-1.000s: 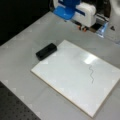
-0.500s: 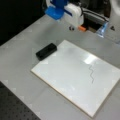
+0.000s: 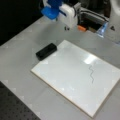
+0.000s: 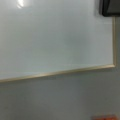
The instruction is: Erasing curve lines
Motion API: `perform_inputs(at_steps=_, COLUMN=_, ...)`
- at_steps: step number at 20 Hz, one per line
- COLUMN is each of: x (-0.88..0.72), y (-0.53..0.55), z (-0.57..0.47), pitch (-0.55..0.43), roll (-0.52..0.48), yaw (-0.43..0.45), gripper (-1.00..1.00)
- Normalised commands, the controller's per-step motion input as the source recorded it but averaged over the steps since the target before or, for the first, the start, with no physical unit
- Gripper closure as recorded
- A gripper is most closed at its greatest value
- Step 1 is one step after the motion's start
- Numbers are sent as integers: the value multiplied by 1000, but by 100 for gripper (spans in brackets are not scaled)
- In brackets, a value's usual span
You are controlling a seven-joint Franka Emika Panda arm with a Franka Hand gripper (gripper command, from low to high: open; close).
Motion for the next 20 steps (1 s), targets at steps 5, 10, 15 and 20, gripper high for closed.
perform_inputs(at_steps=5, x=150, y=-301, z=-44, pitch=110, roll=-101, yaw=74, gripper=-100)
perform_inputs(at_steps=10, x=212, y=-290, z=-73, pitch=118, roll=-68, yaw=158, gripper=-100)
perform_inputs(at_steps=15, x=288, y=-256, z=-120, pitch=103, roll=-55, yaw=197, gripper=-100)
perform_inputs(at_steps=20, x=318, y=-228, z=-106, pitch=94, roll=-39, yaw=193, gripper=-100)
